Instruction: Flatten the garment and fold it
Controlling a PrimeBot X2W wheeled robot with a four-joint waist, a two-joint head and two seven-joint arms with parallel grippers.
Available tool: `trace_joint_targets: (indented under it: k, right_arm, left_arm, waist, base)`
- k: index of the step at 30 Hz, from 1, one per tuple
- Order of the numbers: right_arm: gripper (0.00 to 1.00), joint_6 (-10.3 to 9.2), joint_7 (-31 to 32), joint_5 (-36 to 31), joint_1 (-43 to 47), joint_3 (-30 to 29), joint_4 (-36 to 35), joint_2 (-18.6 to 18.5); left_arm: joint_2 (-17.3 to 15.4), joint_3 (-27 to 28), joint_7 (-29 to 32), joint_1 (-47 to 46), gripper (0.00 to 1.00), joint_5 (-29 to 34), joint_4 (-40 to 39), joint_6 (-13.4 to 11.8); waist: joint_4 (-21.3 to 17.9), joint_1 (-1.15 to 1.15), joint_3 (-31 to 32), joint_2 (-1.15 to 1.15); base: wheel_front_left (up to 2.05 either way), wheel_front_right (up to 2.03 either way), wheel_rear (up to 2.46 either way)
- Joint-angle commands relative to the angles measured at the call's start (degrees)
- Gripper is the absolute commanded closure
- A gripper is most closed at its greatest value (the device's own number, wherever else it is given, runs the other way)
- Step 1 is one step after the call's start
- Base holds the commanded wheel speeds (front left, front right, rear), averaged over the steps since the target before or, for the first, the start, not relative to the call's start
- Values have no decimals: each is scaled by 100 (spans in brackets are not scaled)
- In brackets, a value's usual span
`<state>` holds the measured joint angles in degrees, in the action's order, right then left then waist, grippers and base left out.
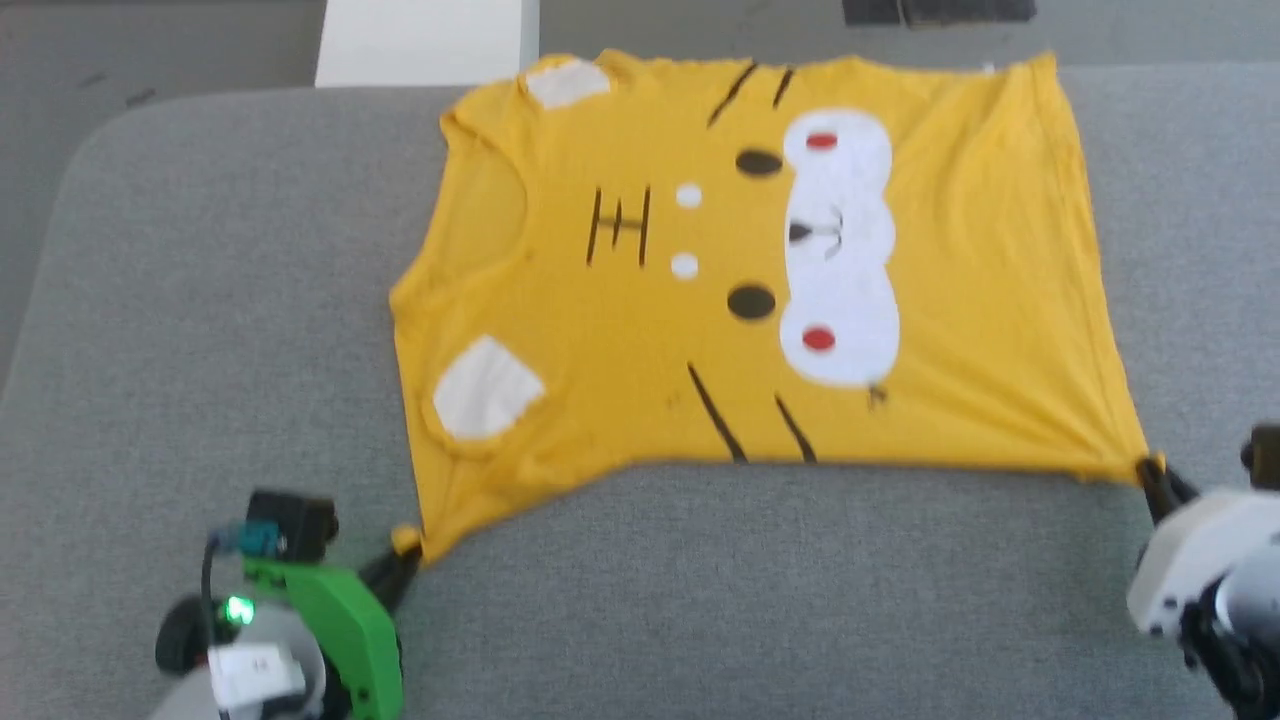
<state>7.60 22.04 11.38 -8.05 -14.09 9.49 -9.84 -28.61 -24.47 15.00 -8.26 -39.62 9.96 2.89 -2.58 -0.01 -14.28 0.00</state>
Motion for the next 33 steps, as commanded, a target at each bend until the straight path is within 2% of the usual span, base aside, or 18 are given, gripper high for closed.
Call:
trace_joint_targets:
  k: [1, 7, 12, 15, 18, 22, 27, 29, 33]
  right_arm:
    - [100, -11, 63, -60, 266, -87, -137, 62]
    - [100, -11, 197, -221, 1043, -417, -470, 365]
    - [100, -11, 259, -398, 1350, -585, -647, 488]
    - [100, -11, 31, -422, 1418, -713, -752, 577]
    - [100, -11, -320, -347, 1465, -604, -789, 627]
    - [100, -11, -866, -304, 1455, -381, -835, 639]
    - [100, -11, -1329, -318, 1169, -178, -876, 442]
    - [100, -11, -1371, -325, 991, -80, -870, 321]
    - [100, -11, -1329, -325, 546, 116, -802, 63]
  left_arm:
    - [-87, -75, 181, 541, 100, -77, -38, -139]
    - [-226, -108, 243, 1560, 100, -60, -824, -652]
    - [-287, -230, 151, 2023, 100, 114, -1128, -860]
    - [-237, -304, -281, 2039, 100, 484, -1279, -961]
    - [-127, -377, -843, 1805, 100, 955, -1357, -1031]
    - [-10, -503, -1487, 1288, 100, 1566, -1363, -1038]
    - [17, -448, -1866, 495, 100, 1930, -1326, -959]
    - [3, -407, -1916, 140, 100, 2005, -1279, -887]
    - [-56, -369, -1847, -612, 100, 2024, -1099, -582]
  waist:
    - [26, 1, 303, 0]
    - [41, 1, 418, 0]
    - [47, 1, 456, 0]
    - [67, 1, 472, 0]
    - [92, 1, 488, 0]
    - [82, 1, 505, 0]
    - [36, 1, 455, 0]
    - [9, 1, 396, 0]
    - [-38, 1, 211, 0]
  base:
    - [0, 0, 0]
    - [0, 0, 0]
    - [0, 0, 0]
    - [0, 0, 0]
    - [0, 0, 0]
    - [0, 0, 0]
    - [0, 0, 0]
    - [0, 0, 0]
    - [0, 0, 0]
